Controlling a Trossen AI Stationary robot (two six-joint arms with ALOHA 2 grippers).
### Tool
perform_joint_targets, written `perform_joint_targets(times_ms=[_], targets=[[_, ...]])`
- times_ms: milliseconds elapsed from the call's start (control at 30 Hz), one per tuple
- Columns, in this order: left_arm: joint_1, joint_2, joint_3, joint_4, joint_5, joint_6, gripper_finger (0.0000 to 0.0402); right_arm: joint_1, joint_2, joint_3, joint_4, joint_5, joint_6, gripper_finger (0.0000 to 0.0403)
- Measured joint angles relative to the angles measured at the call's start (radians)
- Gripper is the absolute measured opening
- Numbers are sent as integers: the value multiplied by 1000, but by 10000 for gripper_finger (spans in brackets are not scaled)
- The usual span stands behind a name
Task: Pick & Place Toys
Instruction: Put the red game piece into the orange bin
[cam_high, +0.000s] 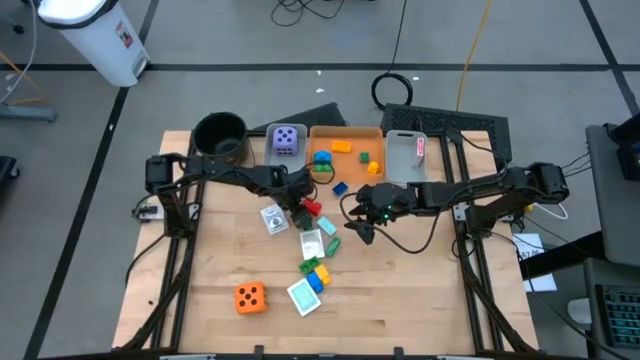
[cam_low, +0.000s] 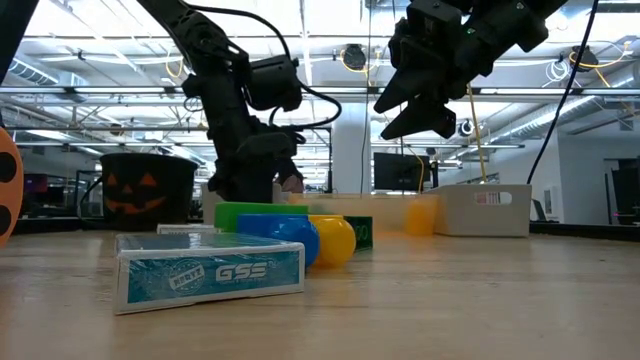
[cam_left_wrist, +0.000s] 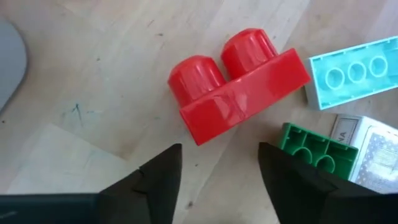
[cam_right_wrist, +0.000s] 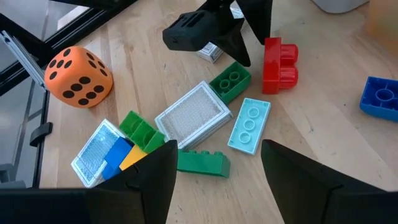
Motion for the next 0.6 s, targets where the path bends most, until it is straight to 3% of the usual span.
perform_joint_targets(times_ms=[267,433,600], targets=[[61,0,14,-26,125,60,254,0,0,0,0,0,-1,222],[101,-1,105,-124,74,128,255,0,0,0,0,0,-3,222],[104,-2,203,-153,75,313,255,0,0,0,0,0,-3,222]])
